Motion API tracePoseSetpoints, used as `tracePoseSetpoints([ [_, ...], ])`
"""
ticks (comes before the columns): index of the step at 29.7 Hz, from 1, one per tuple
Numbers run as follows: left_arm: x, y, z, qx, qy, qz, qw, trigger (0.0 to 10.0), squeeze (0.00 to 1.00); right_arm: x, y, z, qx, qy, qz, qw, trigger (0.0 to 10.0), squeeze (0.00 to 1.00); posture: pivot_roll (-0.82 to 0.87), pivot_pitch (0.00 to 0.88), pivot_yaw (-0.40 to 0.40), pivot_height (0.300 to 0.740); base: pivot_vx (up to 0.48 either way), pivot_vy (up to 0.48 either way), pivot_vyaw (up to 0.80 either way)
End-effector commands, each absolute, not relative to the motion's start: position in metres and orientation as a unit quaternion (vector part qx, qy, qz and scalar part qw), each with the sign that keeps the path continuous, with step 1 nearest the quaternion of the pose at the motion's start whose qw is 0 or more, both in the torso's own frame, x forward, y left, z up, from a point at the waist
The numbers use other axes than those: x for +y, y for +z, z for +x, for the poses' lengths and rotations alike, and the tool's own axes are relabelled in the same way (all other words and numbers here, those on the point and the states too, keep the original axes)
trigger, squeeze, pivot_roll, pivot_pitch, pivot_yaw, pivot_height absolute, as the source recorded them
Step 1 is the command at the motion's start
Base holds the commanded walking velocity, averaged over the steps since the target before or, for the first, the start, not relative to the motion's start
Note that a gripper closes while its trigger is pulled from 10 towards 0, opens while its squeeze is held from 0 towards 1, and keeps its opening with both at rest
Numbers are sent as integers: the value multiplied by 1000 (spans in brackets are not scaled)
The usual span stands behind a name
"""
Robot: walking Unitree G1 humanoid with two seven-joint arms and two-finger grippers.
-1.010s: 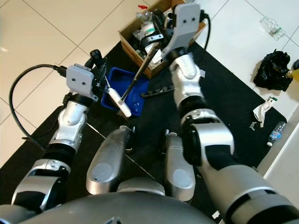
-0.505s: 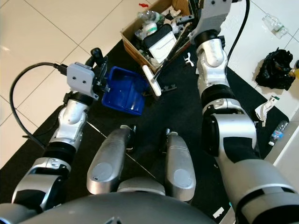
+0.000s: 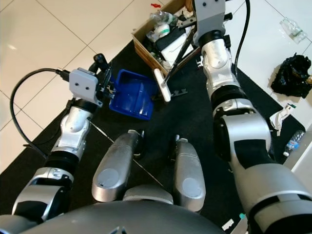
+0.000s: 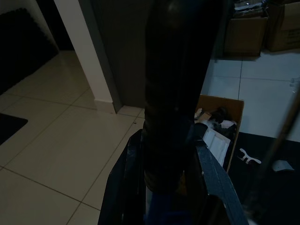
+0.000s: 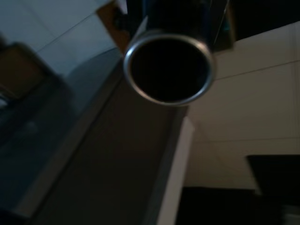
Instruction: Sweep floor
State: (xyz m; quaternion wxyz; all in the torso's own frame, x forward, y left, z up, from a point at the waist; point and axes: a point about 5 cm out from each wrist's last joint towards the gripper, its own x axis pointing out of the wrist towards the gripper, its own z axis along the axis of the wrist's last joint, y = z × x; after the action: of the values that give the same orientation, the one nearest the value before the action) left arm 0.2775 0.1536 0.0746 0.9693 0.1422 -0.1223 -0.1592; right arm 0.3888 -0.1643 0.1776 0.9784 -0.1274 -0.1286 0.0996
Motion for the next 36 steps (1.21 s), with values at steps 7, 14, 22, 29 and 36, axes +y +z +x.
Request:
tracePoseSetpoints([
  [7, 146, 56, 271, -74, -180, 134, 972, 10000, 106, -200, 177, 387, -107, 59, -82, 989, 10000, 0, 266, 266, -74, 740, 0, 0, 0],
  [14, 145, 57, 273, -76, -184, 134, 971, 10000, 106, -202, 181, 383, -142, 31, -133, 980, 10000, 0, 273, 268, -67, 740, 0, 0, 0],
  [22, 150, 57, 271, -75, -178, 138, 971, 10000, 110, -180, 158, 379, -128, 30, -243, 961, 10000, 0, 293, 271, -71, 740, 0, 0, 0],
  [29, 150, 56, 270, -75, -176, 139, 972, 10000, 106, -174, 137, 375, -80, 27, -224, 971, 10000, 0, 295, 268, -76, 740, 0, 0, 0],
  [36, 150, 57, 271, -76, -176, 138, 972, 10000, 106, -166, 114, 367, -42, 17, -127, 991, 10000, 0, 297, 264, -74, 740, 0, 0, 0],
])
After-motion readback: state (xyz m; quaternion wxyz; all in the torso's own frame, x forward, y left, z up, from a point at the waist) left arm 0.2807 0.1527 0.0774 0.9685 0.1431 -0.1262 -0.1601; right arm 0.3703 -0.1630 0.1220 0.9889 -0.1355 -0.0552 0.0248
